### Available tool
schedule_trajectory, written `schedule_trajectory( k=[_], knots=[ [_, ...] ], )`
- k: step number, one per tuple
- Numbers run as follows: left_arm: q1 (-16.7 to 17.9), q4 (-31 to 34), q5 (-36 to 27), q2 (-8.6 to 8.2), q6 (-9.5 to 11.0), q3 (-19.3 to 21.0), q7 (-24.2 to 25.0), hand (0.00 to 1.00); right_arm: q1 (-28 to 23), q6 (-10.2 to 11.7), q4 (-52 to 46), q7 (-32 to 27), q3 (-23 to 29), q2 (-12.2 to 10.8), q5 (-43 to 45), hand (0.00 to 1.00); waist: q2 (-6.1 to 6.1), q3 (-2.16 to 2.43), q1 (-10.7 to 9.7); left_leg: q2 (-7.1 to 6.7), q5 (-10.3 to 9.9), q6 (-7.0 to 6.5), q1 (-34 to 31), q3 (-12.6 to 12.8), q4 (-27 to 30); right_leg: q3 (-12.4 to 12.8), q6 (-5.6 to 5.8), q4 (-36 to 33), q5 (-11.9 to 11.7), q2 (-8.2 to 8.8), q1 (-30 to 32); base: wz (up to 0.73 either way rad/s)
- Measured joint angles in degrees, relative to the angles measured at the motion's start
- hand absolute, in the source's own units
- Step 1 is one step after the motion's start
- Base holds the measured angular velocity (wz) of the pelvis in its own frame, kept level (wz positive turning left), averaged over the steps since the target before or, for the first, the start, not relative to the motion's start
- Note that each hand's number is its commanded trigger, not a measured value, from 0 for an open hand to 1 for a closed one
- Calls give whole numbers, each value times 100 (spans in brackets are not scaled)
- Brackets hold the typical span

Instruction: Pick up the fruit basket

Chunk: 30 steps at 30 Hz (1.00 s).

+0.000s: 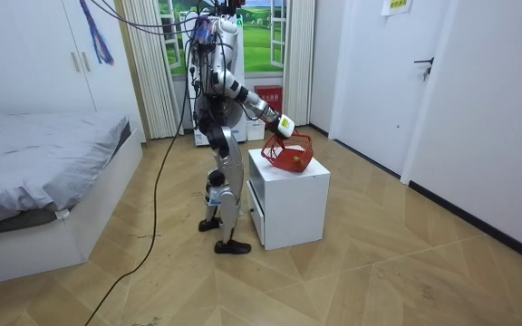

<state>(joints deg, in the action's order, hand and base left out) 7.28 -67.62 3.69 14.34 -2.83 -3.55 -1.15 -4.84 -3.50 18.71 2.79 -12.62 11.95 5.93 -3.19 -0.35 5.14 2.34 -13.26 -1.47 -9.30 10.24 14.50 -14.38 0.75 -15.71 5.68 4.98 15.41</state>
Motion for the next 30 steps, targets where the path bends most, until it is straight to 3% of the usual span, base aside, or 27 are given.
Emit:
schedule_trajectory(
  k=[8, 9, 10, 11, 17, 30],
  knots=[
    [136, -174, 200, -105, -151, -106, -45, 0, 362, 120, 361, -127, -177, -196, -2, 100, -20, -22, 35, 0, -1, 0, -368, -149, 128, -157, -16, -39, -16, 50, 222, 11],
    [135, -174, 246, -132, -188, -106, -45, 0, 398, 157, 398, -143, -177, -250, 45, 84, -22, -24, 61, 0, 0, 0, -423, -165, 137, -174, -17, -46, -16, 55, 261, 4],
    [135, -171, 276, -153, -193, -108, -46, 0, 440, 213, 467, -145, -180, -286, 59, 15, -34, -32, 71, 2, -1, 0, -473, -166, 156, -177, -19, -52, -18, 55, 305, 5],
    [131, -166, 276, -165, -193, -108, -46, 0, 462, 239, 510, -147, -180, -297, 60, 0, -39, -35, 72, 4, -2, -2, -514, -173, 181, -189, -20, -53, -19, 56, 327, 6],
    [112, -126, 272, -214, -220, -239, -127, 0, 472, 245, 636, -258, -364, -335, -5, 0, -122, -85, 74, 0, -7, -6, -860, -280, 381, -321, -23, -91, -20, 83, 582, 11],
    [94, -94, 274, -215, -237, -335, -320, 0, 405, 236, 807, -84, -439, -342, -67, 0, -135, -80, 109, 40, -205, -83, -1032, -277, 698, -358, 20, -105, -46, 87, 571, 0]
  ],
)
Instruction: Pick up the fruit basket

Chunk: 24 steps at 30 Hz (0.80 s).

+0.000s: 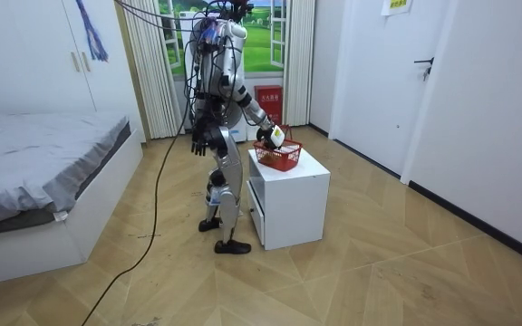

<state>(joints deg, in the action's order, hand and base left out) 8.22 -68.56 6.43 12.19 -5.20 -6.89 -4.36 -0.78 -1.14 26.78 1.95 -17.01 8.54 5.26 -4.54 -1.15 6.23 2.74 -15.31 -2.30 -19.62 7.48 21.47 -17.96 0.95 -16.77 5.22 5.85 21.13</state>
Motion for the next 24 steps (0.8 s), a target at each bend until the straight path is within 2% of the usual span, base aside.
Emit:
schedule_trajectory(
  k=[14, 18, 24],
  knots=[
    [-4, 18, -2, -3, 25, -8, 5, 0, 23, -7, 21, 283, -129, 7, -291, 0, -31, 10, -29, 4, 0, 0, 158, 25, 9, 33, 2, -13, -4, -1, -133, -1],
    [9, 167, 1, 1, 19, -7, 15, 0, 13, 11, -88, 300, -146, 13, -555, 0, -29, 4, -144, 2, 0, 0, 326, 46, -60, 34, 3, 4, -4, 1, -266, -1],
    [9, 447, 11, -5, 35, 1, 19, 0, -167, 25, -447, 306, -124, 29, -566, 0, -19, 5, -144, 4, 1, 1, 762, 205, -294, 79, 3, 32, -4, -23, -552, -13]
  ],
)
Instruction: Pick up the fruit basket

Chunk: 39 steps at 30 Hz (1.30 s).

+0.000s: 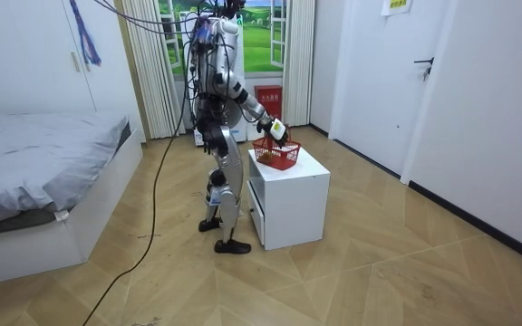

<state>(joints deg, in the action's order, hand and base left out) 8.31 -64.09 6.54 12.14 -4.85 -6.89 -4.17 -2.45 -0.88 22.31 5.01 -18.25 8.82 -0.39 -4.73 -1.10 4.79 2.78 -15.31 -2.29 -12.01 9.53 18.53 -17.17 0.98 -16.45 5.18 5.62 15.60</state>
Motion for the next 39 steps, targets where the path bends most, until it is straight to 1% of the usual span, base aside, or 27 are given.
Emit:
schedule_trajectory(
  k=[1, 3, 4, 5, 6, 8, 9, 11, 12, 13, 15, 19, 23, 24, 26, 27, 28, 29, 30, 32, 33, 34, 36, 37, 39],
  knots=[
    [-2, 24, 40, 0, 8, 5, 0, 0, -58, 15, -77, -2, 14, 0, 27, 0, 1, 0, -9, 0, 0, 0, 72, 13, -41, 5, 4, 43, -2, -9, -67, -9],
    [11, 108, 52, -2, -1, 10, -1, 0, -108, 19, -145, -4, 45, 1, 83, 0, -8, 30, 2, 0, 2, 0, 155, 69, -97, 52, 14, 86, -9, -25, -87, -14],
    [24, 162, 51, -13, -2, 25, -1, 0, -149, 19, -258, -8, 79, 7, 142, 0, -5, 31, -1, 3, 2, 0, 204, 123, -113, 139, 23, 98, -14, -50, -90, -23],
    [25, 176, 47, -22, -1, 56, -1, 0, -174, 26, -303, -7, 102, 6, 155, 0, 1, 27, 3, 2, 4, 2, 256, 141, -131, 169, 31, 117, -20, -62, -116, -18],
    [22, 179, 44, -33, 0, 97, -2, 0, -233, 68, -329, -12, 155, 7, 153, 0, 29, 27, -20, 2, 4, 2, 351, 142, -179, 180, 35, 193, -22, -79, -221, -9],
    [27, 214, 13, -35, 6, 149, -16, 0, -374, 76, -435, -28, 215, 48, 155, 0, 73, 38, -40, 2, 8, 8, 490, 164, -305, 191, 37, 223, -23, -96, -333, -6],
    [27, 223, -14, -35, 12, 178, -18, 0, -495, 76, -590, -45, 219, 110, 158, 0, 105, 68, -49, 4, 8, 9, 576, 205, -355, 229, 37, 263, -23, -111, -385, -16],
    [31, 223, -17, -53, 24, 261, -23, 0, -611, 76, -848, -56, 283, 147, 180, 0, 153, 80, -60, 6, 11, 13, 694, 274, -443, 298, 38, 290, -23, -133, -453, -17],
    [28, 226, -26, -71, 32, 283, -30, 0, -681, 77, -1048, -73, 354, 178, 192, 0, 194, 93, -113, 6, 12, 13, 772, 291, -495, 307, 38, 291, -23, -140, -496, -7],
    [20, 235, -23, -95, 46, 321, -30, 0, -723, 77, -1219, -82, 417, 228, 202, 0, 223, 92, -160, 6, 13, 13, 860, 299, -502, 324, 40, 296, -22, -145, -553, -8],
    [23, 228, -23, -141, 88, 475, -25, 0, -786, 79, -1392, -118, 539, 231, 258, 0, 229, 91, -154, 12, 15, 16, 1012, 369, -552, 437, 42, 351, -20, -179, -664, -17],
    [50, 223, -26, -152, 122, 579, 18, 0, -838, 80, -1493, -131, 676, 256, 336, 0, 273, 75, -189, 17, 21, 26, 1331, 441, -700, 469, 67, 522, -30, -218, -970, -11],
    [86, 224, -26, -167, 122, 621, 18, 0, -864, 92, -1576, -132, 781, 251, 385, 0, 321, 104, -322, 15, 22, 27, 1371, 469, -721, 573, 108, 595, -57, -249, -997, -5],
    [104, 226, -25, -178, 122, 621, 18, 0, -943, 99, -1561, -175, 871, 252, 392, 0, 356, 100, -361, 15, 22, 27, 1420, 469, -723, 581, 109, 610, -57, -251, -1055, 0],
    [127, 225, -51, -182, 125, 680, 29, 0, -1044, 125, -1409, -231, 974, 256, 303, 0, 388, 102, -441, 22, 22, 28, 1468, 469, -733, 584, 110, 614, -56, -258, -1128, 0],
    [141, 226, -76, -180, 130, 789, 30, 0, -1097, 126, -1236, -239, 1100, 247, 309, 0, 395, 110, -476, 30, 22, 28, 1480, 469, -733, 591, 112, 602, -54, -259, -1136, 4],
    [120, 235, -83, -179, 150, 912, 28, 0, -1201, 121, -1128, -244, 1259, 246, 312, 0, 393, 111, -480, 32, 22, 28, 1482, 469, -733, 601, 117, 588, -50, -258, -1132, 3],
    [123, 242, -87, -175, 159, 941, 22, 0, -1258, 121, -1088, -250, 1326, 247, 310, 0, 393, 111, -482, 32, 22, 28, 1483, 471, -733, 602, 117, 588, -49, -258, -1132, 0],
    [139, 247, -99, -176, 161, 1020, 11, 0, -1330, 122, -938, -277, 1433, 244, 309, 0, 384, 117, -501, 32, 23, 31, 1498, 473, -733, 604, 118, 587, -49, -259, -1138, -4],
    [157, 249, -132, -175, 160, 1022, -18, 0, -1400, 118, -688, -332, 1525, 247, 311, 0, 362, 129, -530, 32, 26, 36, 1532, 484, -733, 609, 118, 581, -49, -260, -1148, -4],
    [196, 269, -130, -176, 160, 1025, -29, 0, -1434, 116, -490, -353, 1551, 249, 325, 0, 339, 132, -598, 33, 32, 47, 1566, 497, -737, 620, 118, 581, -48, -266, -1172, -5],
    [259, 302, -129, -179, 162, 1061, -33, 0, -1439, 147, -190, -358, 1575, 245, 395, 0, 328, 135, -620, 39, 37, 55, 1598, 518, -755, 618, 117, 586, -48, -277, -1219, -5],
    [336, 363, -129, -188, 163, 1152, -59, 0, -1464, 129, 327, -360, 1684, 225, 425, 0, 293, 142, -633, 44, 32, 76, 1684, 506, -843, 607, 102, 588, -38, -287, -1293, 0],
    [387, 387, -128, -188, 168, 1174, -102, 0, -1464, 89, 602, -363, 1758, 223, 454, 0, 273, 153, -631, 47, 33, 81, 1693, 502, -843, 607, 100, 583, -37, -290, -1304, 0],
    [448, 376, -88, -192, 165, 1185, -169, 0, -1455, 77, 931, -384, 1846, 219, 523, 0, 251, 151, -628, 46, 37, 89, 1701, 479, -838, 598, 96, 582, -40, -292, -1321, 3]
  ],
)
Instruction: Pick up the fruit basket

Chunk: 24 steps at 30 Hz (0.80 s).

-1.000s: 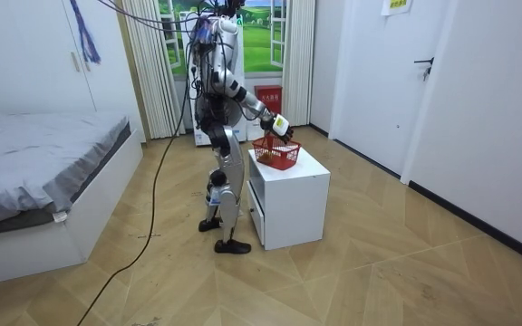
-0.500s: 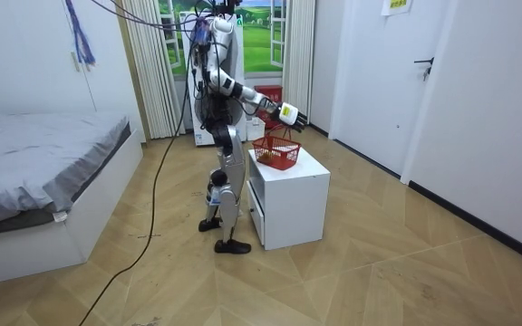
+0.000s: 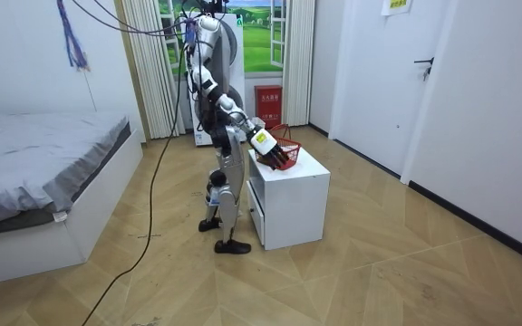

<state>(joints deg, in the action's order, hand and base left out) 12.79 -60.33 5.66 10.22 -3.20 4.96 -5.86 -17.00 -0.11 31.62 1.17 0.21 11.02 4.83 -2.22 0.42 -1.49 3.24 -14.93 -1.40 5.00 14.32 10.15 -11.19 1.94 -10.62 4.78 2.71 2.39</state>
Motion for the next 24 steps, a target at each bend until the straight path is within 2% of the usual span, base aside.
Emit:
schedule_trajectory(
  k=[4, 6, 8, 10, 13, 17, 20, 22, 24],
  knots=[
    [96, -147, 68, -27, -5, 2, -112, 0, 204, 42, 1280, -186, 124, -12, 19, 0, -16, -18, 38, 1, 1, 6, 73, -103, -16, -88, 0, 15, 2, 0, -113, 11],
    [174, -167, 95, -30, -47, 3, -121, 0, 226, 42, 1604, -193, 125, -46, 16, 0, -20, -19, 32, 0, 1, 6, 79, -166, -20, -152, 1, 61, 3, 2, -166, 16],
    [257, -173, 169, -32, -73, 11, -121, 0, 234, 44, 1878, -194, 192, -95, 14, 0, -16, -40, 41, -1, 2, 8, 143, -199, -55, -159, 1, 118, 3, -6, -250, 10],
    [325, -185, 389, -43, -188, 77, -115, 0, 304, 46, 2267, -197, 306, -176, -1, 0, -12, -45, 68, 9, -3, 16, 193, -208, -69, -168, 6, 120, 6, -21, -293, 0],
    [333, -264, 410, -46, -314, 101, -10, 0, 455, 29, 2787, -187, 336, -199, -33, 0, 3, -62, 101, 0, -5, 15, 248, -230, -98, -165, 17, 169, 13, -23, -375, 3],
    [336, -273, 419, -67, -450, 104, 54, 0, 463, -40, 3143, -168, 339, -218, -90, 0, 36, -61, 133, 2, -7, 18, 250, -289, -115, -246, 27, 195, 22, -21, -413, 10],
    [353, -281, 459, -134, -574, 188, 115, 0, 531, -192, 3638, -171, 354, -216, 93, 0, 101, -51, 142, -7, -7, 18, 275, -390, -115, -325, 56, 192, 69, -3, -490, 20],
    [370, -278, 532, -176, -678, 212, 134, 0, 536, -391, 3942, -122, 344, -216, 390, 0, 149, -49, 159, -26, -8, 19, 329, -482, -129, -335, 68, 163, 142, 15, -557, 18],
    [372, -278, 542, -193, -720, 218, 168, 0, 553, -573, 4099, -30, 337, -217, 532, 0, 156, -67, 200, -64, -8, 22, 365, -512, -137, -336, 74, 71, 223, 37, -563, 10]
  ],
)
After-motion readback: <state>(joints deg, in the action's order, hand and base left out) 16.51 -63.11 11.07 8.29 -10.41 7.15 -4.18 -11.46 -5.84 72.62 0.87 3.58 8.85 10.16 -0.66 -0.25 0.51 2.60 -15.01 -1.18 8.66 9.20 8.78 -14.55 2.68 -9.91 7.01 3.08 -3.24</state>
